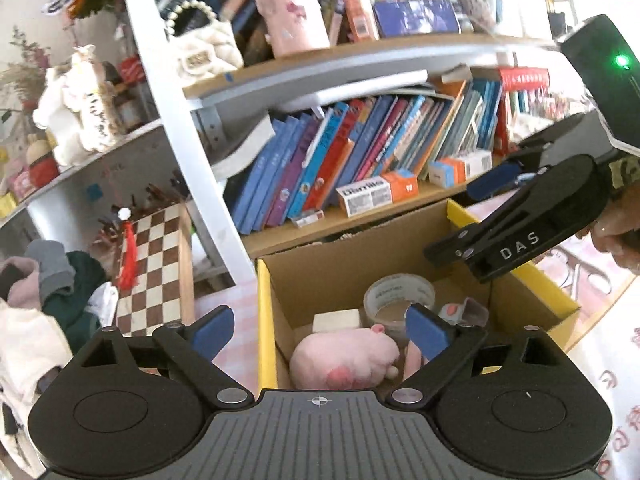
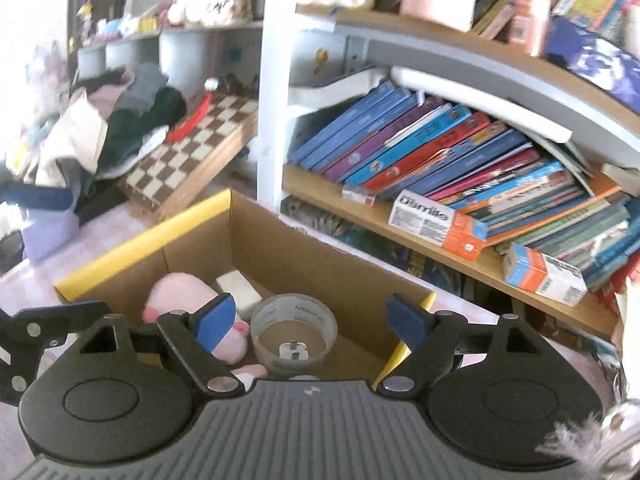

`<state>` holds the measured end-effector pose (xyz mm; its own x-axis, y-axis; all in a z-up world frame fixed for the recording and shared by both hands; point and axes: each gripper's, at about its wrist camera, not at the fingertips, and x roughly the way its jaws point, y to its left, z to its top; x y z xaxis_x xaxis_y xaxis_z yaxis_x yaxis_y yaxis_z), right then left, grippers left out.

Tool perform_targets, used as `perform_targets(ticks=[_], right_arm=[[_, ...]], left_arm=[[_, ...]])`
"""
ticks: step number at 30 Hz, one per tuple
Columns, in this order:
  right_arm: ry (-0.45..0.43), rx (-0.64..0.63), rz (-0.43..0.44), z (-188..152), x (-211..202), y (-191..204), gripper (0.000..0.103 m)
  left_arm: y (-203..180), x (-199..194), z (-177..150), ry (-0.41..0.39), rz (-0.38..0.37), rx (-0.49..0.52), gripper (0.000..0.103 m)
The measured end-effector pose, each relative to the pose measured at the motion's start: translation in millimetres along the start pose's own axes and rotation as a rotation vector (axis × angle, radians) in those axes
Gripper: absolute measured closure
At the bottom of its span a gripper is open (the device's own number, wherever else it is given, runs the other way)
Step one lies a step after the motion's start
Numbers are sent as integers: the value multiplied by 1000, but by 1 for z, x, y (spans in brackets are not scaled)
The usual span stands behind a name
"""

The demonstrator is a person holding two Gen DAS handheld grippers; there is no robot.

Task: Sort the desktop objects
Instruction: 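Withdraw both grippers from the yellow box back over the table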

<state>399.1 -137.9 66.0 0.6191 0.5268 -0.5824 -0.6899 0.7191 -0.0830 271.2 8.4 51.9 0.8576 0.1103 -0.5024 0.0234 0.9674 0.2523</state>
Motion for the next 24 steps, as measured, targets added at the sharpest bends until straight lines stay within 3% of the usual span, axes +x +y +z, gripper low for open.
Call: perform_targets(ticks=[15,24], right_arm=[[-138,153,-198,-62,-109,62,3],[-128,180,-266,-111,-152,115,1]], left_arm=[[1,-79,-38,-53,29,-129,4],[-11,-125,-79,-50,42,-123,3]])
